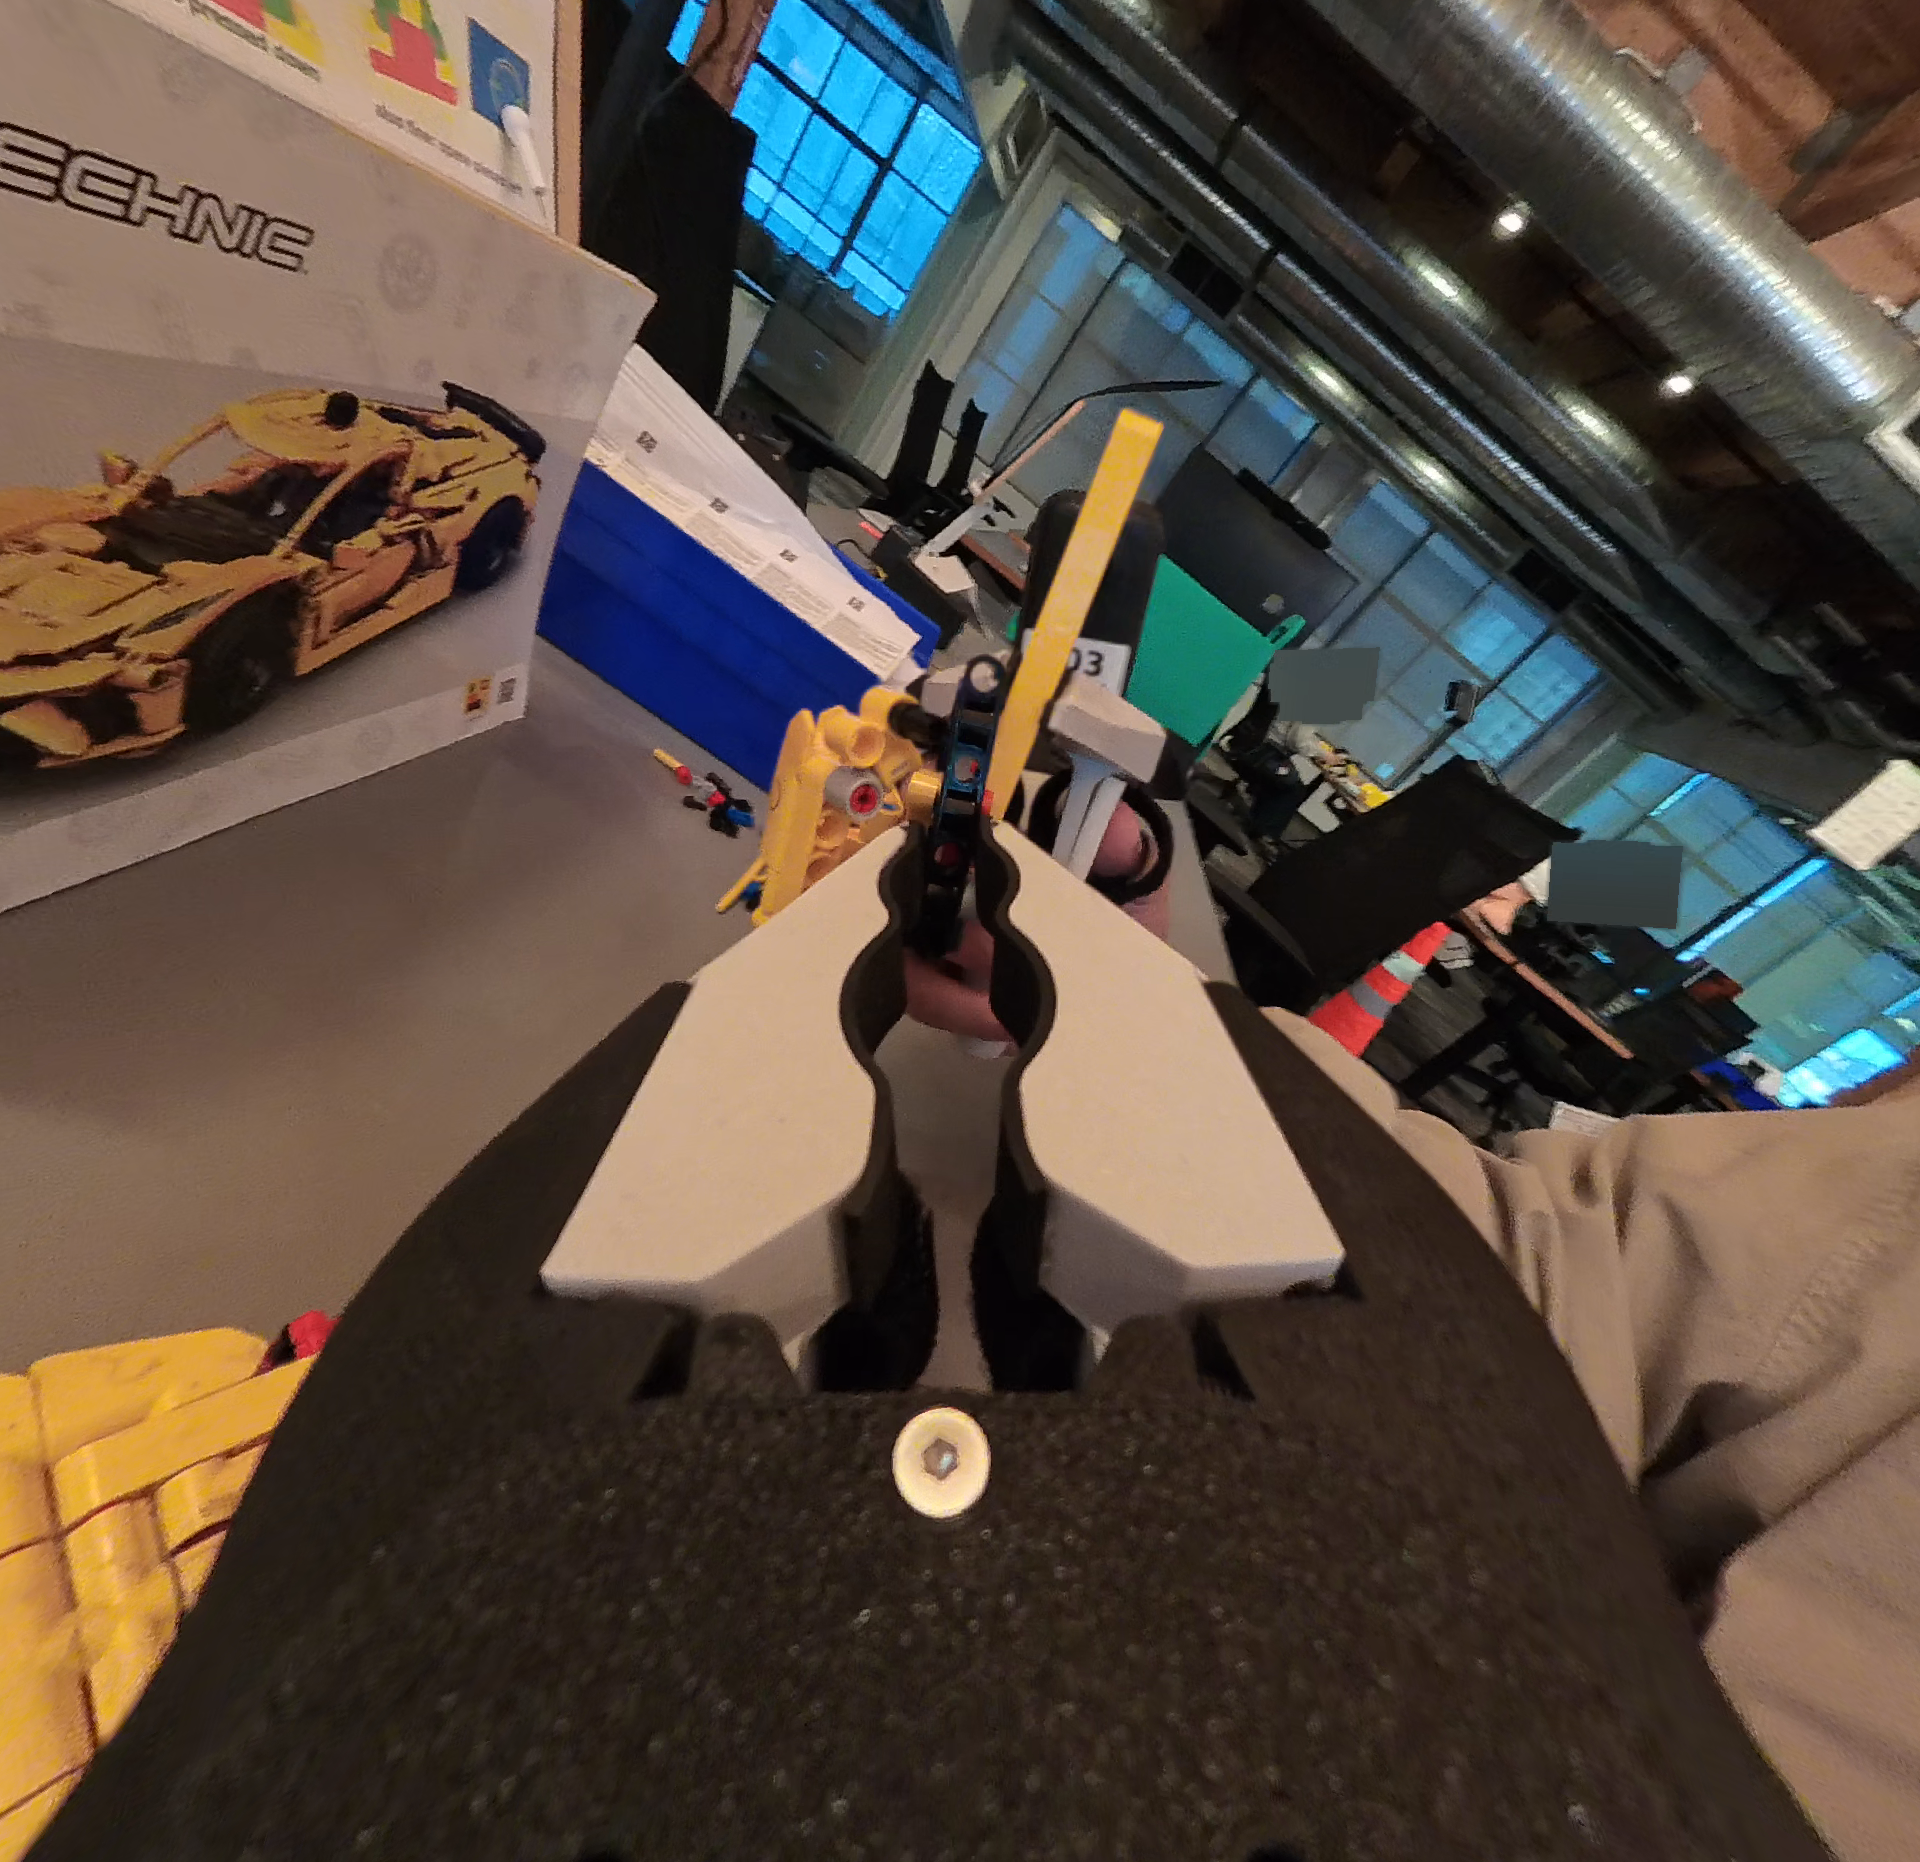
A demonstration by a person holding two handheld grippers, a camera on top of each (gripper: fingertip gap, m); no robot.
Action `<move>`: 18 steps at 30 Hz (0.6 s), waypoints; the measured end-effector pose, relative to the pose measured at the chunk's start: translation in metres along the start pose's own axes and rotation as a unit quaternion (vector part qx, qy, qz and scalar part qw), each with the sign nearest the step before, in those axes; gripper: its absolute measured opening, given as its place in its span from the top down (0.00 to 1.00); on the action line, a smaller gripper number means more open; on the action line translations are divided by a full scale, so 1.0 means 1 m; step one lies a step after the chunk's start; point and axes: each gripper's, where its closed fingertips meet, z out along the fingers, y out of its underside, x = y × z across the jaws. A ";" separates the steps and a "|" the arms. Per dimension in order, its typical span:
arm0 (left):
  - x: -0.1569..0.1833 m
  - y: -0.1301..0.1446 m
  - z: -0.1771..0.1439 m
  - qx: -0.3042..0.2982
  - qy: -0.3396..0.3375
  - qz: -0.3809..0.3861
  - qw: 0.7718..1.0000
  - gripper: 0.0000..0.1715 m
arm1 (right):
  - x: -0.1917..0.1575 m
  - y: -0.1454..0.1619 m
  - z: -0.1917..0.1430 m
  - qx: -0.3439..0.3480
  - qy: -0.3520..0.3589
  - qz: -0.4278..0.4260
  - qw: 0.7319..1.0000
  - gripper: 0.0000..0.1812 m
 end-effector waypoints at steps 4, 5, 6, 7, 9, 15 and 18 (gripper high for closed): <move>-0.002 0.001 0.000 -0.005 -0.002 -0.008 1.000 0.96 | -0.003 0.002 -0.002 -0.004 -0.019 0.013 1.000 0.97; 0.003 0.000 0.000 -0.001 0.017 -0.017 1.000 0.96 | -0.009 -0.001 -0.002 0.007 -0.040 0.023 0.999 0.96; 0.001 -0.001 0.000 0.002 0.008 -0.016 1.000 0.96 | -0.005 0.000 -0.001 0.005 -0.028 0.027 0.999 0.97; -0.003 0.000 0.000 -0.002 -0.010 -0.013 1.000 0.96 | -0.003 0.003 -0.001 -0.001 -0.024 0.010 1.000 0.97; -0.006 0.001 0.001 -0.001 -0.010 -0.038 0.999 0.96 | 0.001 0.004 -0.002 -0.001 -0.023 0.019 1.000 0.97; -0.013 0.002 0.001 0.004 -0.015 -0.068 0.998 0.96 | 0.002 0.009 -0.002 -0.010 -0.012 -0.005 1.000 0.97; -0.011 0.002 0.002 0.002 -0.016 -0.051 0.999 0.96 | 0.000 0.007 -0.004 -0.002 -0.035 0.025 0.999 0.97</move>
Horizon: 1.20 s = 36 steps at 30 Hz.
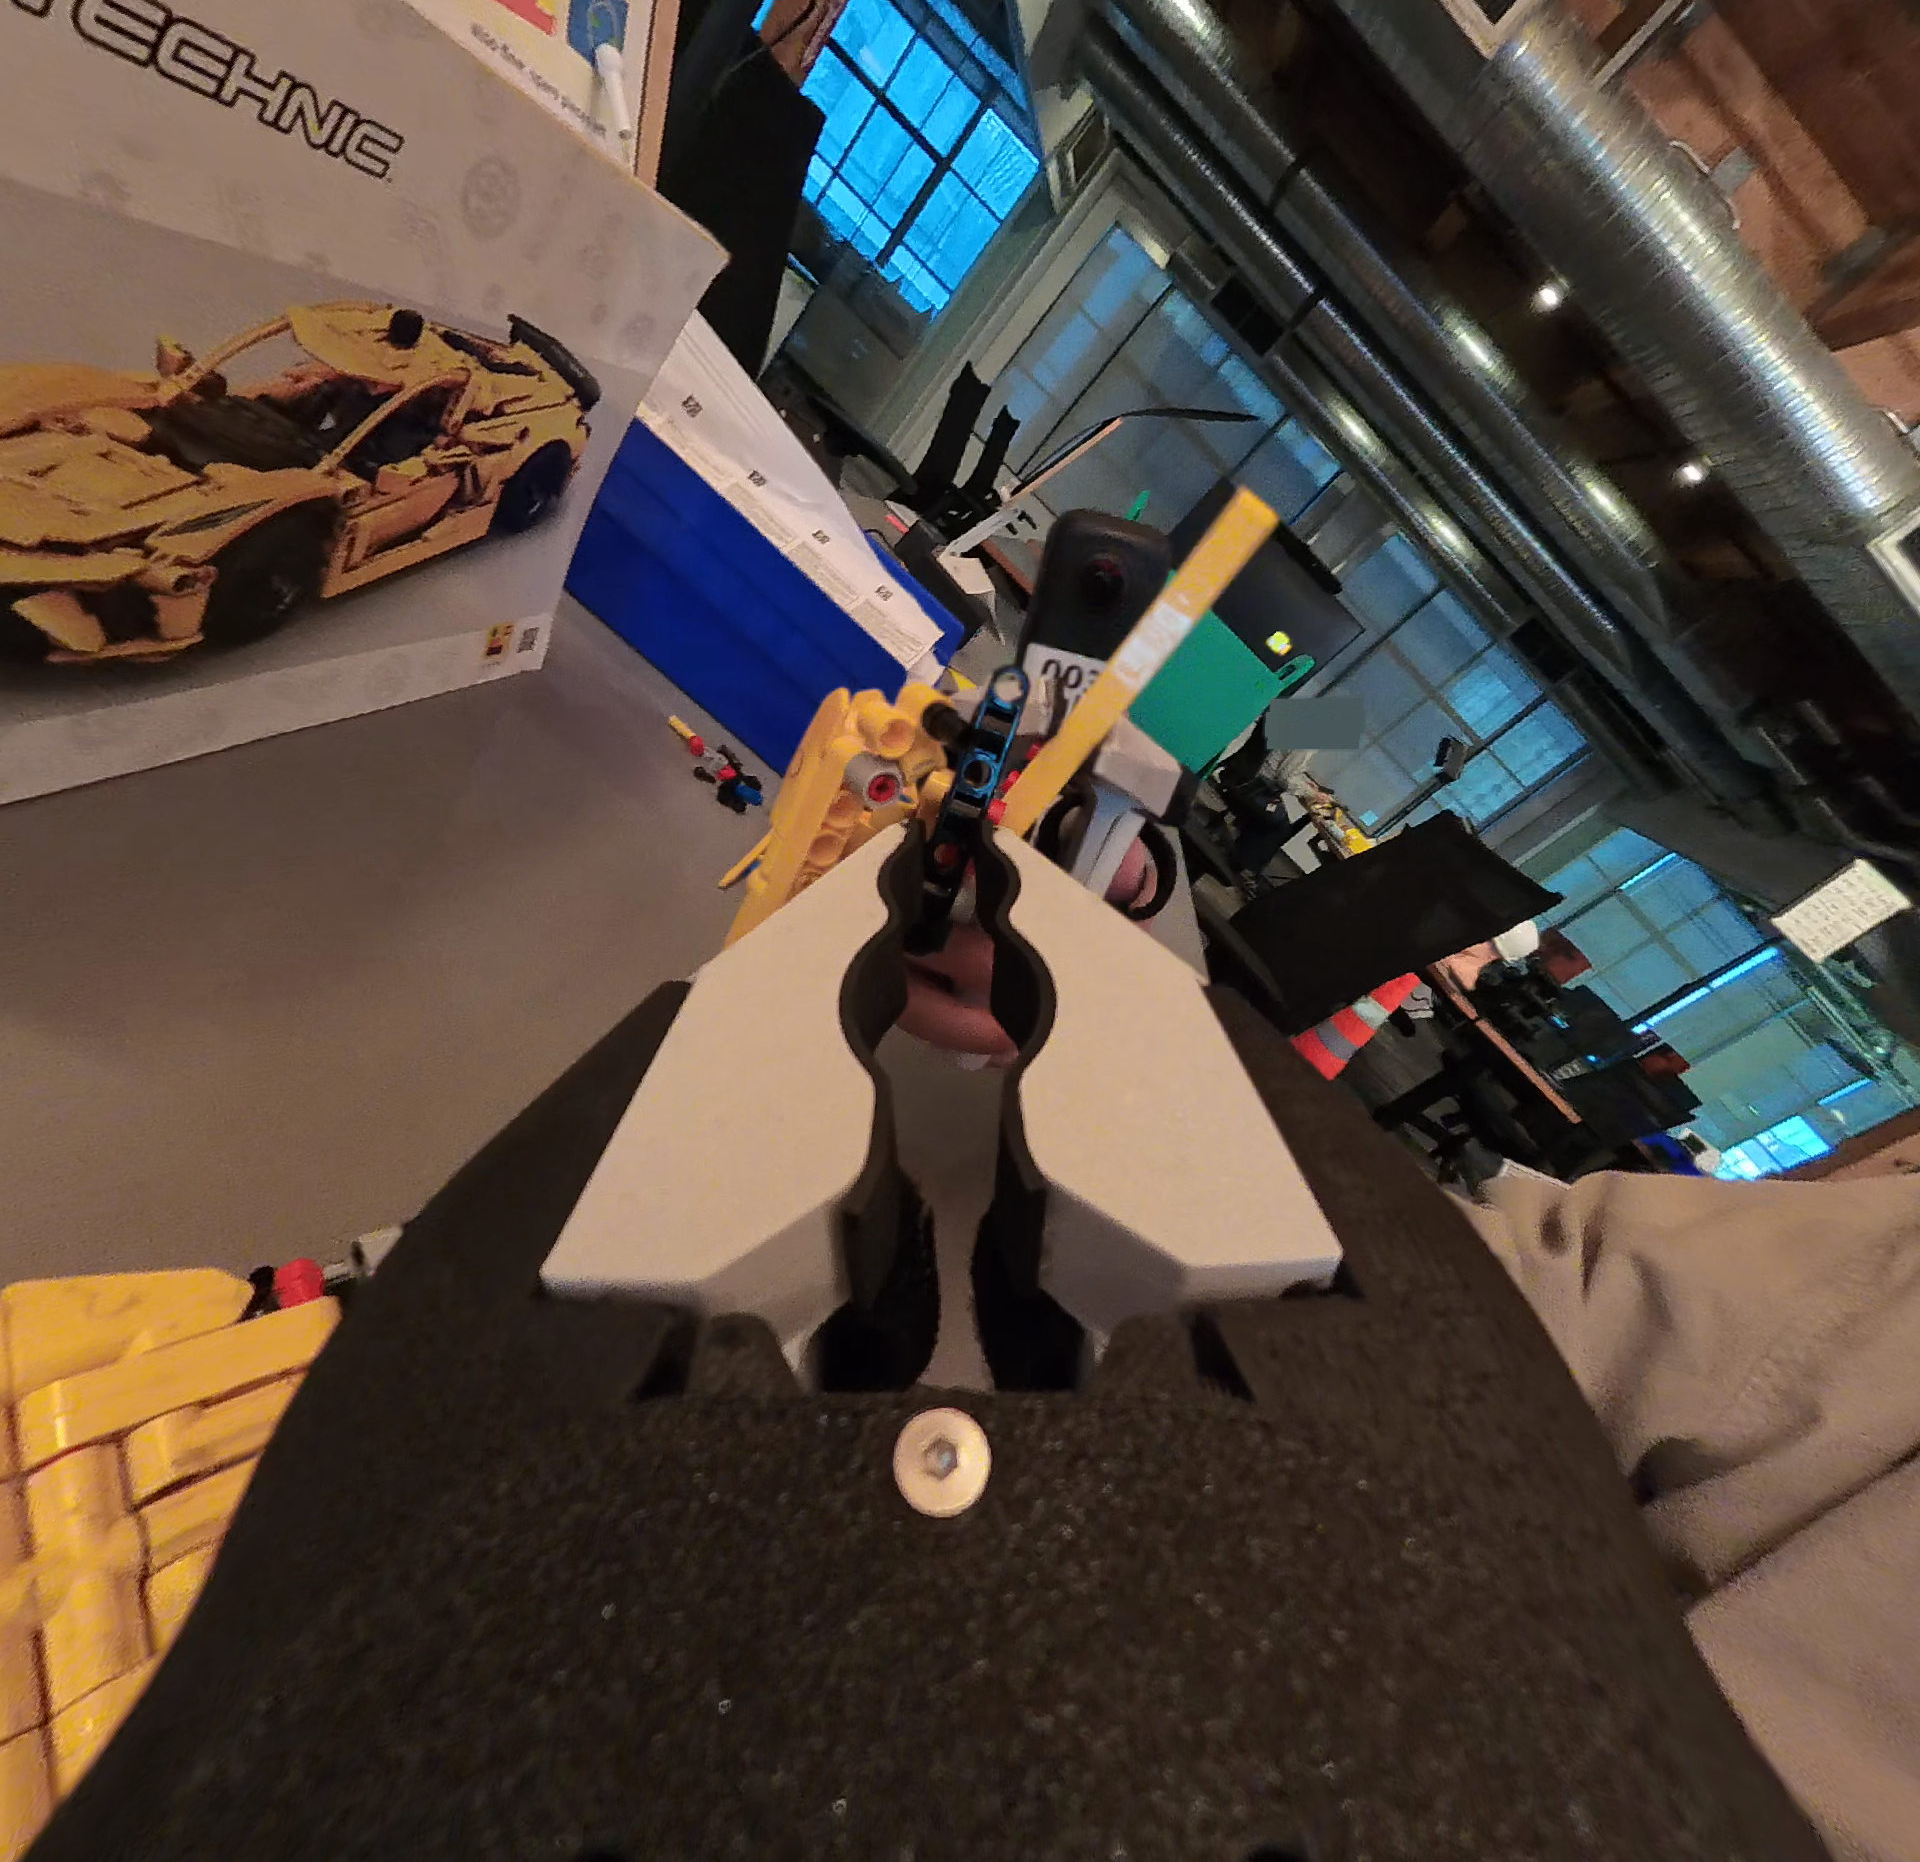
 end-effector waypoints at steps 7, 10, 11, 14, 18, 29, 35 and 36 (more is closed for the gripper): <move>0.001 0.002 -0.004 -0.020 -0.009 0.098 0.995 0.97 | 0.017 -0.003 0.001 0.026 -0.017 0.079 0.996 0.97; -0.009 -0.004 -0.009 -0.003 -0.029 0.080 0.996 0.97 | 0.028 0.000 0.002 0.025 0.019 0.082 0.996 0.95; -0.013 -0.008 -0.011 0.012 -0.040 0.072 0.997 0.97 | 0.034 0.003 0.003 0.015 0.049 0.070 0.996 0.90; -0.024 -0.021 -0.021 0.049 -0.074 0.070 0.994 0.97 | 0.049 0.008 0.003 -0.010 0.145 0.025 0.989 0.81; -0.023 -0.031 -0.028 0.082 -0.071 0.070 0.992 0.96 | 0.052 0.019 0.014 -0.056 0.225 -0.040 0.972 0.79; -0.021 -0.029 -0.027 0.093 -0.025 0.026 0.995 0.96 | 0.041 0.020 0.027 -0.070 0.253 -0.098 0.960 0.93; -0.016 -0.028 -0.027 0.084 -0.004 0.027 0.996 0.96 | 0.036 0.018 0.026 -0.054 0.215 -0.030 0.975 0.95; -0.016 -0.029 -0.027 0.086 0.000 0.022 0.996 0.96 | 0.036 0.018 0.026 -0.051 0.211 -0.025 0.976 0.95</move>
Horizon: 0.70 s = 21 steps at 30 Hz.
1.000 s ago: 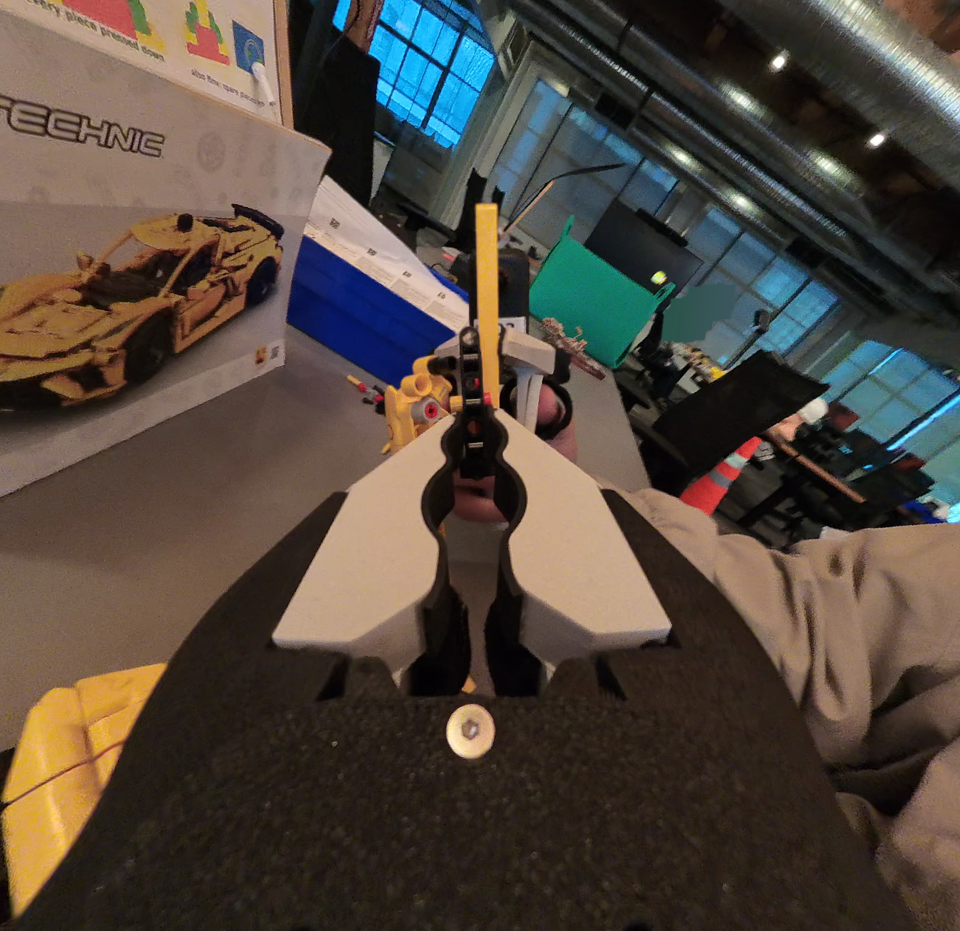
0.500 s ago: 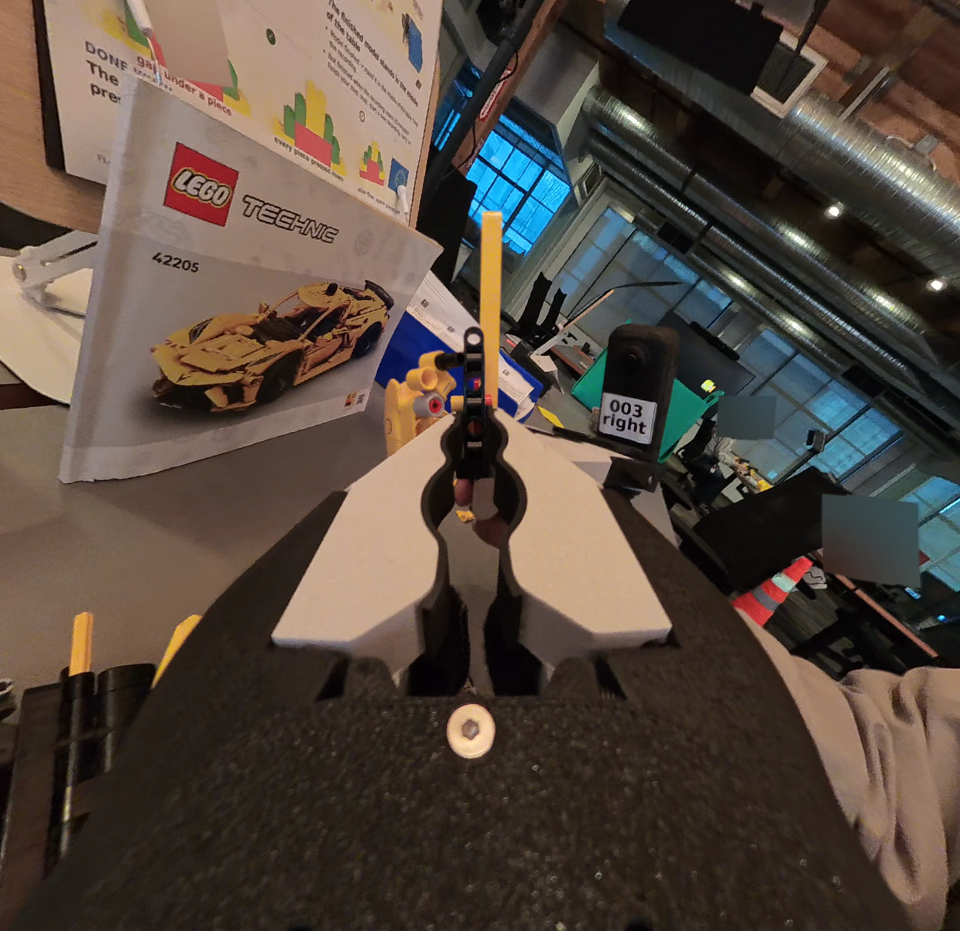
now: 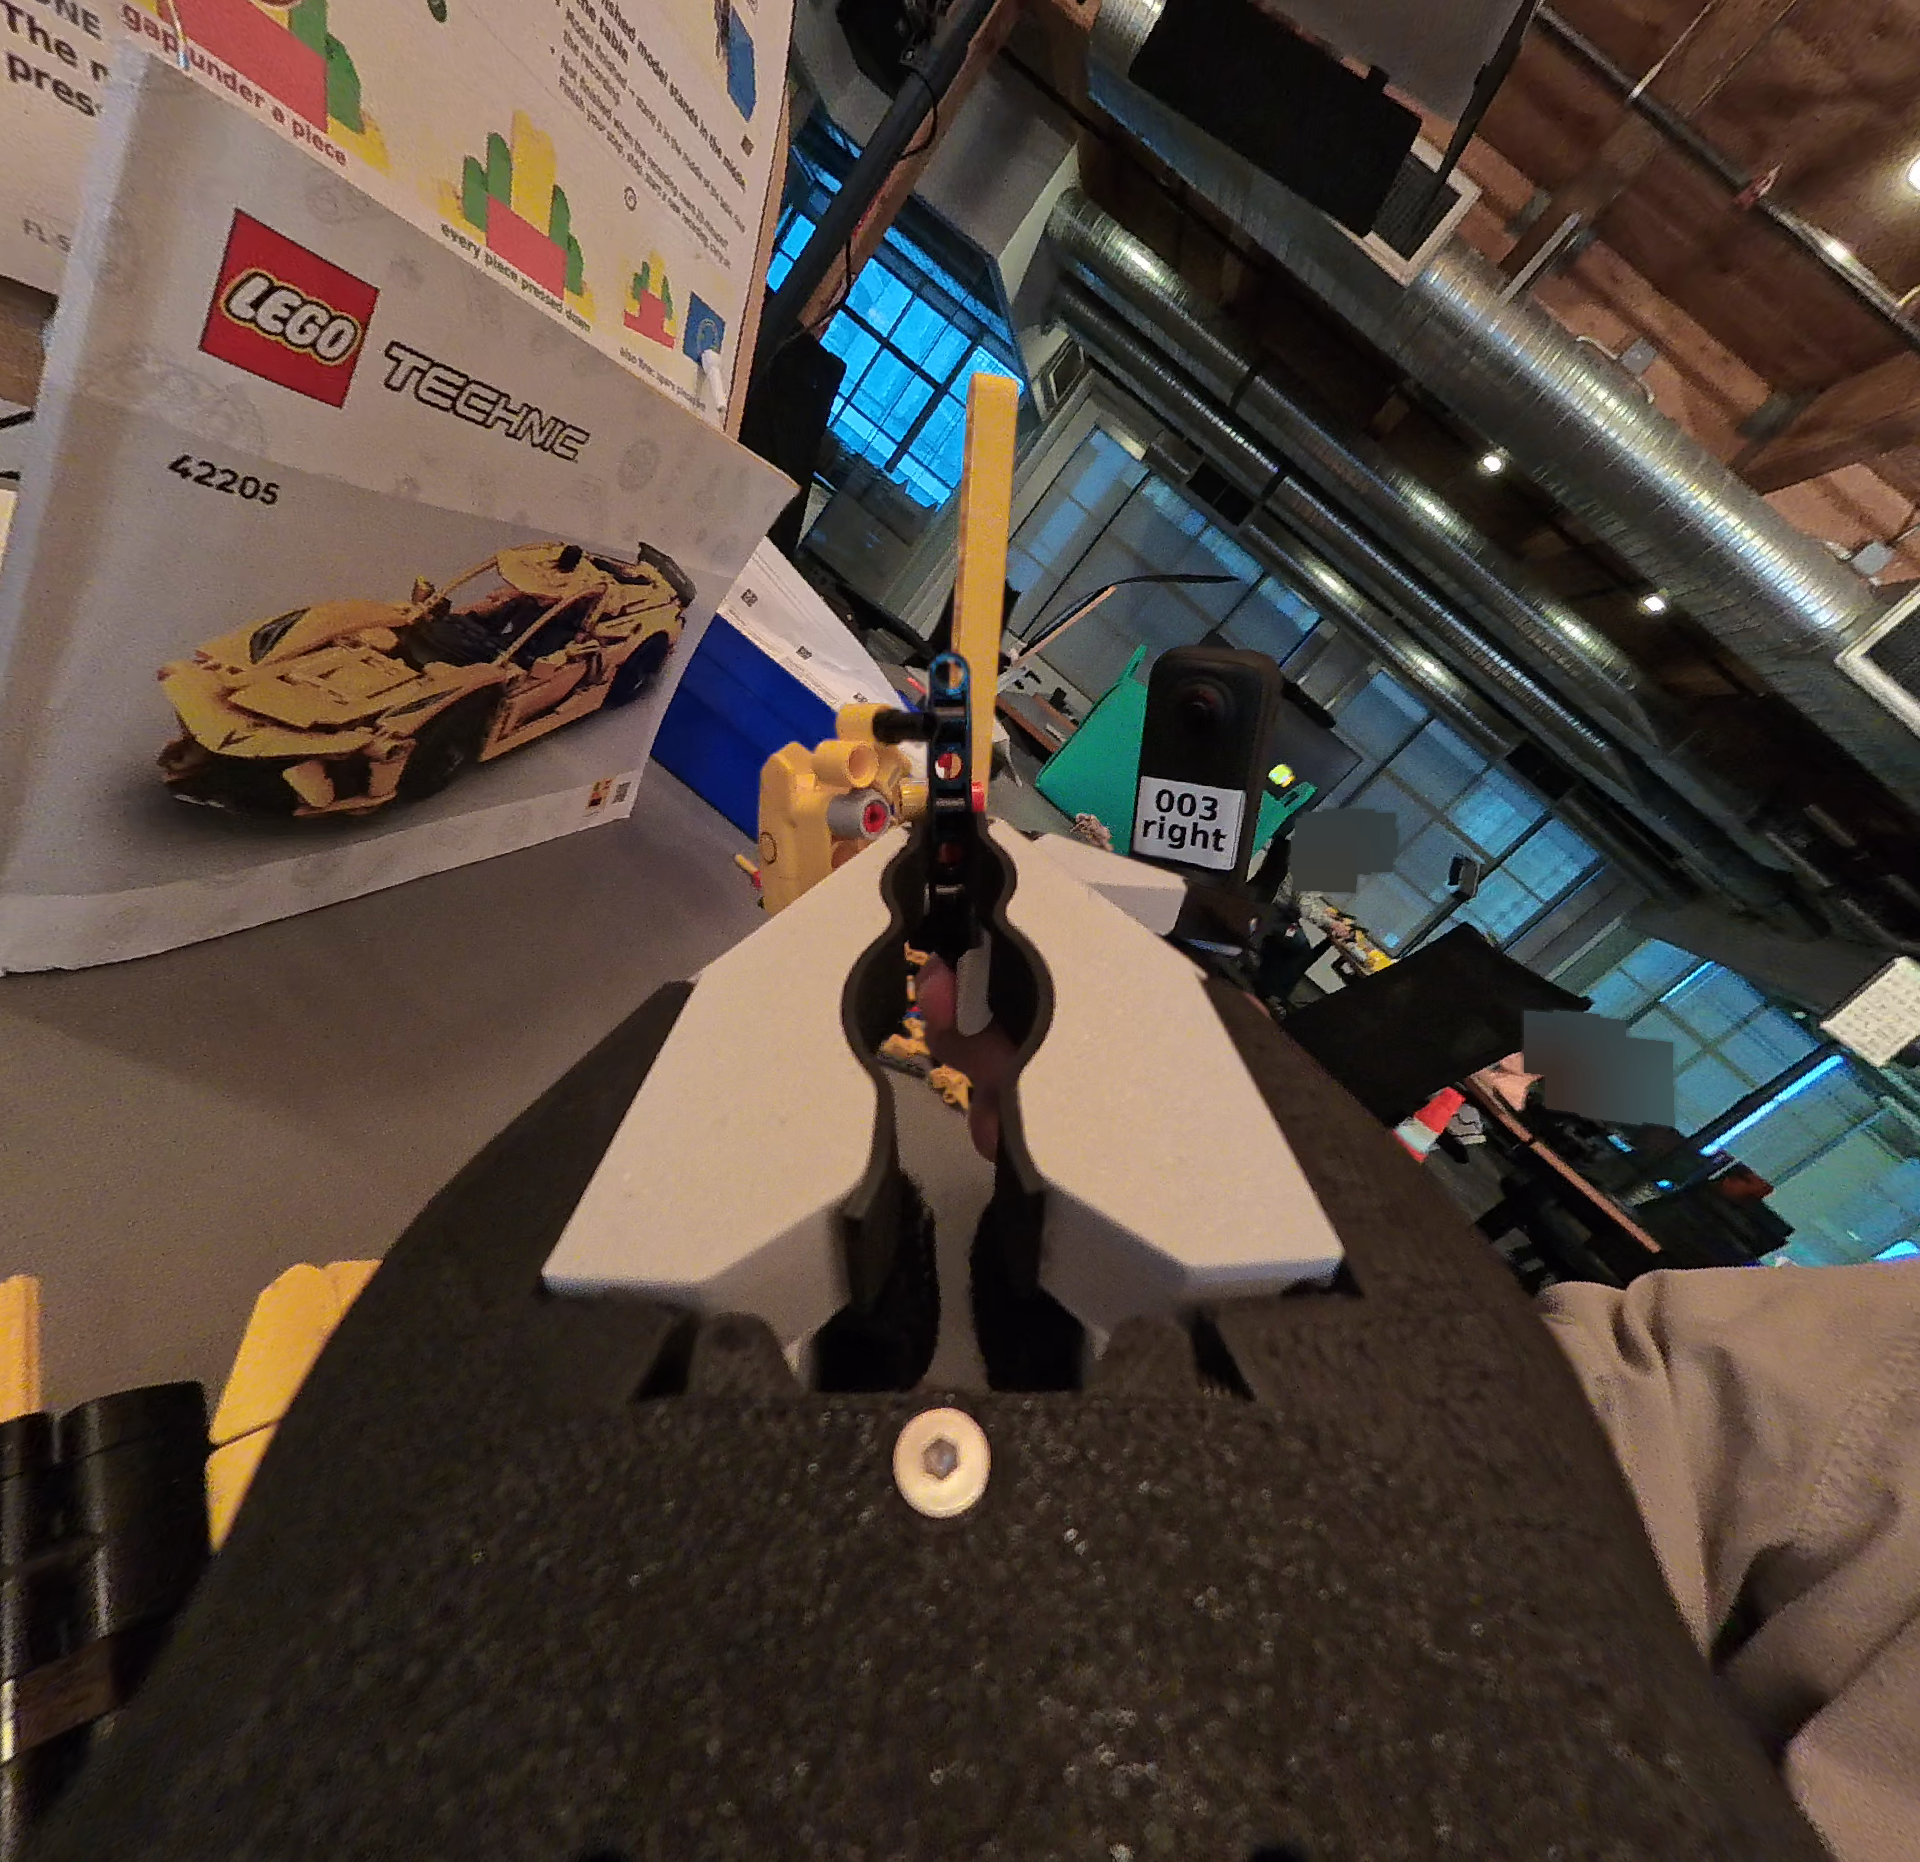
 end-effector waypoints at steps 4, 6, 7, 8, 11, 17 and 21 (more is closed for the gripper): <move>-0.006 0.003 0.000 -0.003 -0.002 -0.018 1.000 0.96 | 0.006 0.003 0.001 -0.012 0.039 -0.024 0.999 0.96; -0.010 0.005 0.000 -0.009 -0.017 0.001 1.000 0.96 | 0.010 0.005 0.002 -0.022 0.069 -0.036 0.997 0.96; -0.012 0.007 0.001 -0.015 -0.034 0.023 0.999 0.96 | 0.015 0.006 0.002 -0.029 0.094 -0.047 0.994 0.96; -0.014 0.009 0.003 -0.021 -0.051 0.046 0.997 0.96 | 0.020 0.005 0.001 -0.026 0.122 -0.051 0.991 0.97; -0.008 0.005 0.002 -0.014 -0.054 0.084 0.995 0.96 | 0.014 0.000 0.002 -0.004 0.138 -0.074 0.988 0.96; 0.003 0.001 0.002 -0.011 -0.042 0.106 0.993 0.96 | 0.006 -0.007 0.002 0.029 0.177 -0.162 0.970 0.96; -0.001 0.005 0.004 -0.029 -0.074 0.141 0.987 0.96 | 0.011 -0.001 0.001 0.003 0.167 -0.106 0.980 0.97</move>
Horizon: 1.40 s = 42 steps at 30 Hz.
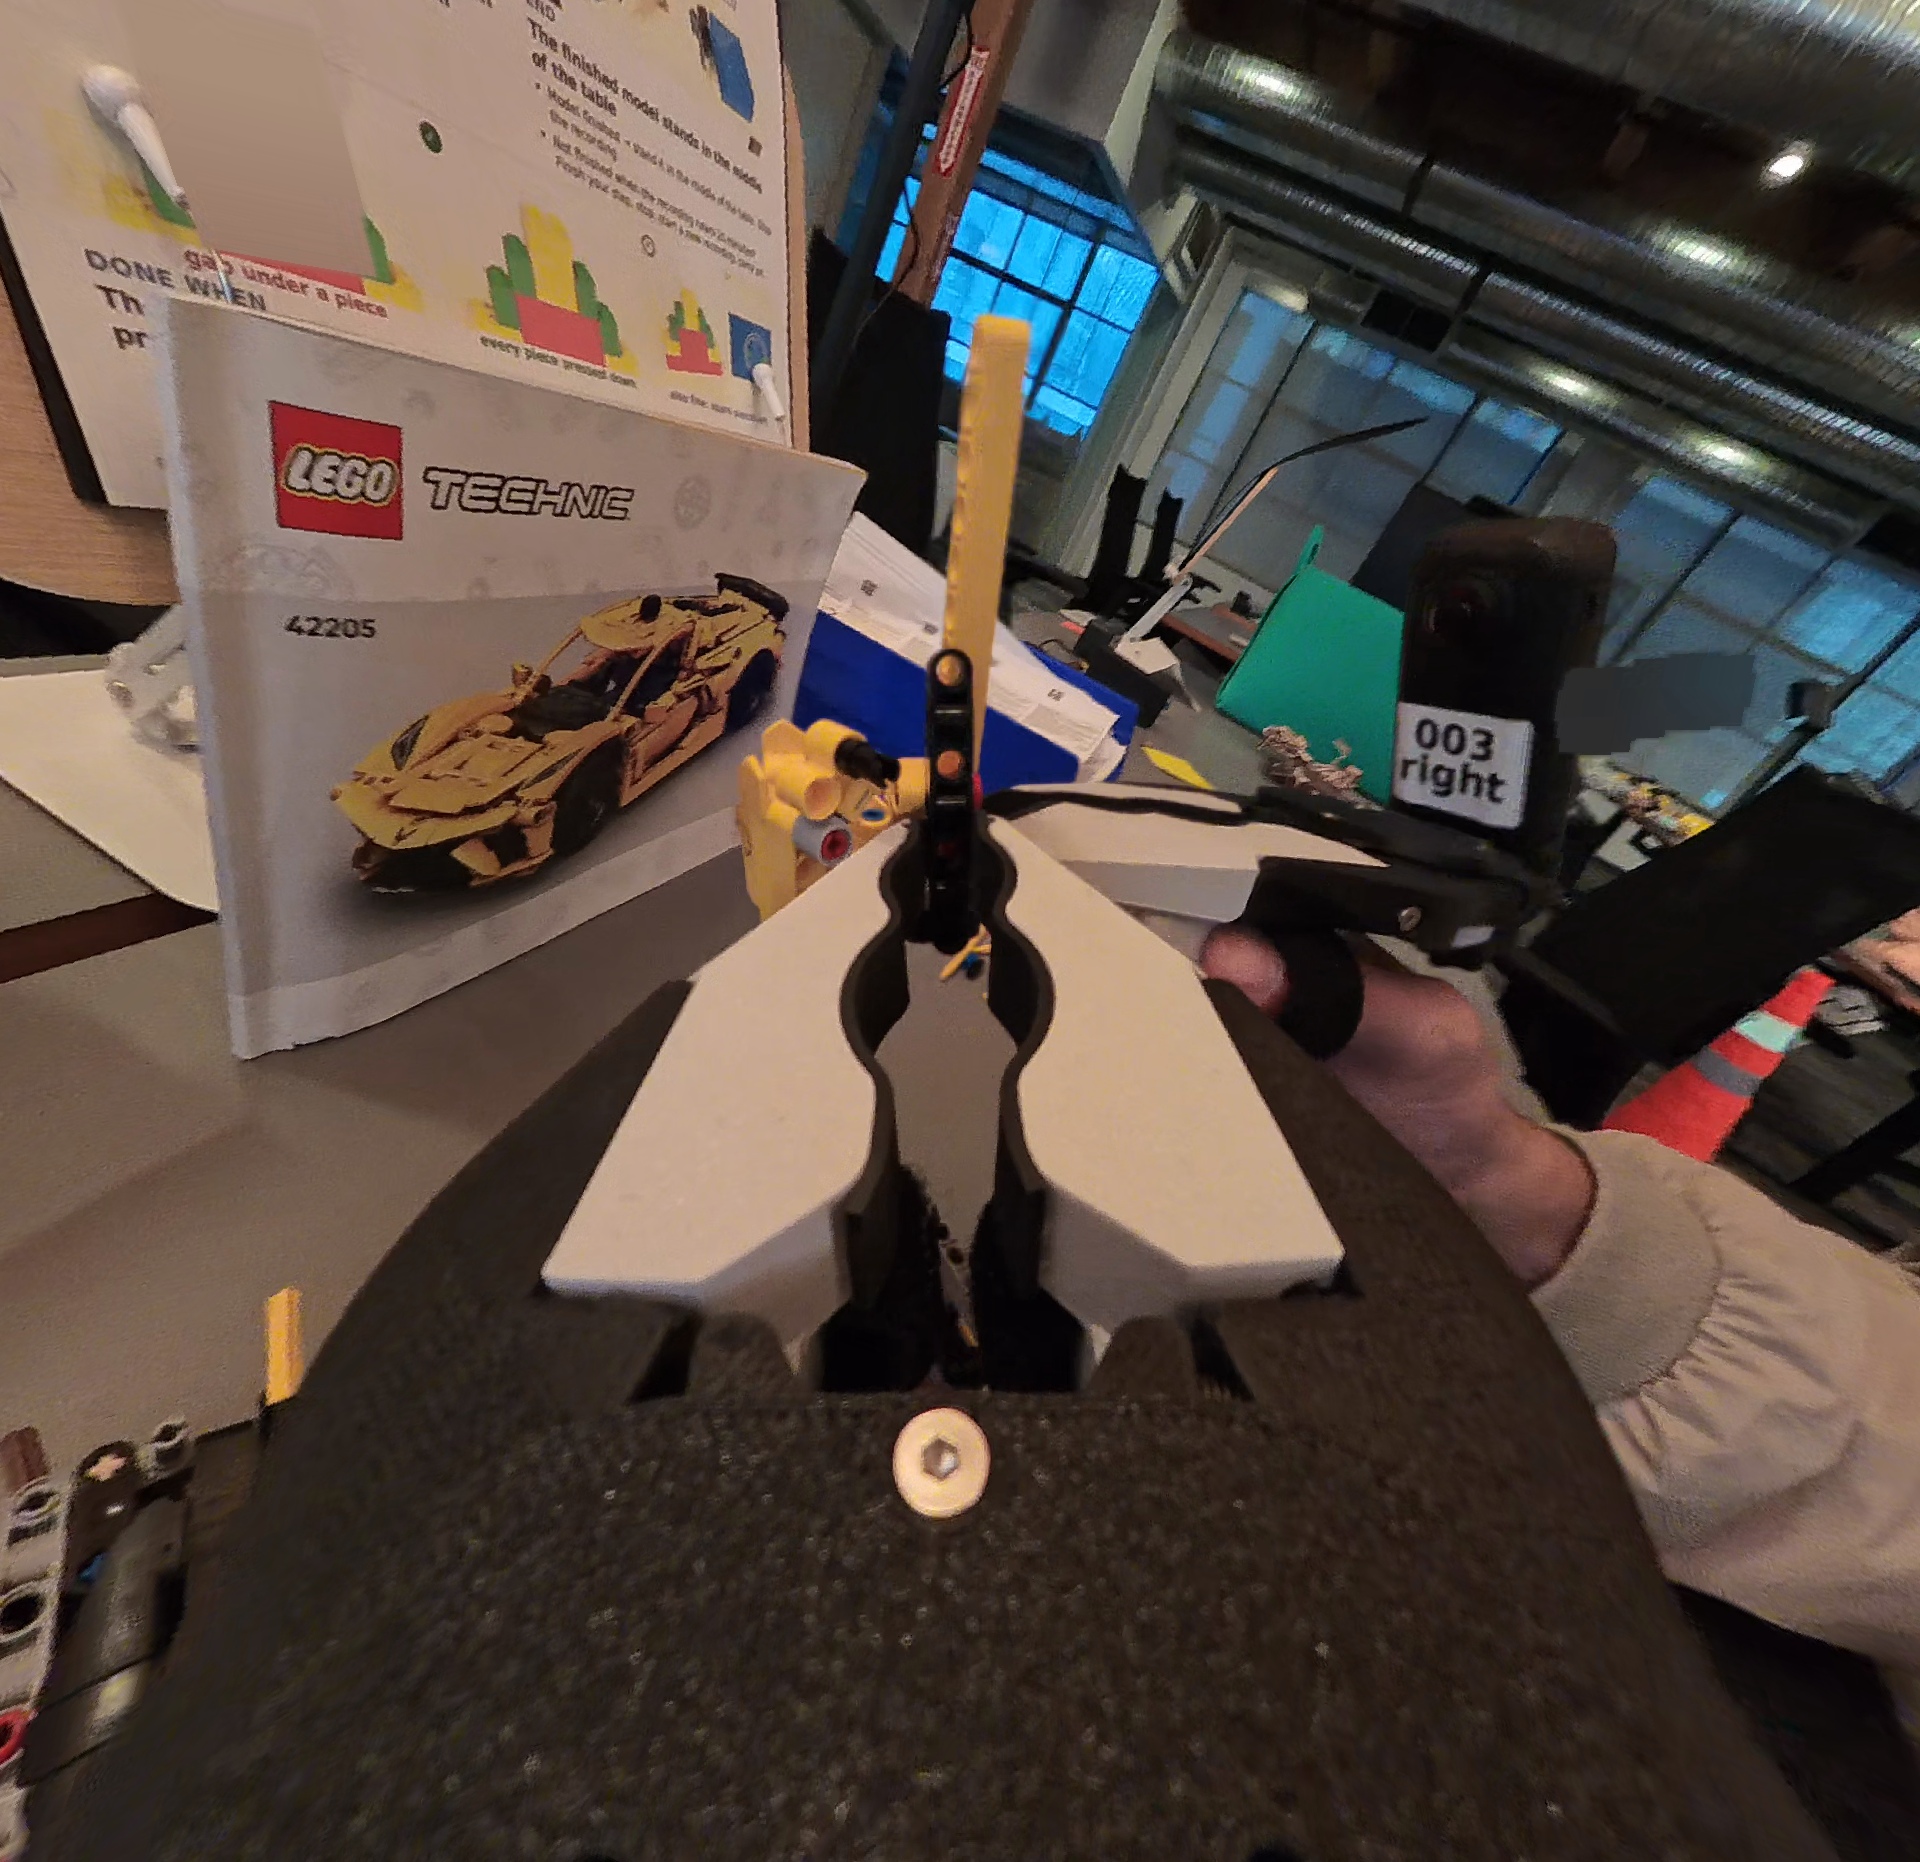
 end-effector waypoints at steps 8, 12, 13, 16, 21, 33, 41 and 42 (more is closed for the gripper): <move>-0.027 0.012 0.002 -0.064 -0.160 0.110 0.979 0.96 | 0.012 0.014 0.008 -0.023 0.063 0.005 0.998 0.97; -0.068 -0.018 -0.035 -0.016 -0.236 0.089 0.968 0.97 | 0.013 -0.016 -0.012 0.029 0.064 0.007 0.998 0.97; -0.048 -0.034 -0.034 0.008 -0.200 0.093 0.975 0.97 | 0.010 -0.017 -0.012 0.028 0.038 0.029 0.998 0.97; -0.009 -0.037 -0.019 0.018 -0.146 0.121 0.982 0.96 | 0.004 -0.019 -0.010 0.043 -0.053 0.116 0.991 0.97; -0.001 -0.040 -0.023 0.054 -0.030 0.027 0.998 0.96 | -0.032 -0.048 -0.043 0.092 -0.329 0.245 0.907 0.97; 0.100 0.017 -0.041 -0.124 0.307 -0.023 0.943 0.96 | 0.003 -0.056 -0.072 0.121 -0.345 0.214 0.906 0.97; 0.139 0.134 -0.054 -0.403 0.348 0.030 0.846 0.96 | 0.027 -0.044 -0.061 0.111 -0.306 0.249 0.912 0.97; 0.134 0.143 -0.054 -0.424 0.333 0.032 0.842 0.96 | 0.027 -0.042 -0.058 0.107 -0.301 0.249 0.914 0.97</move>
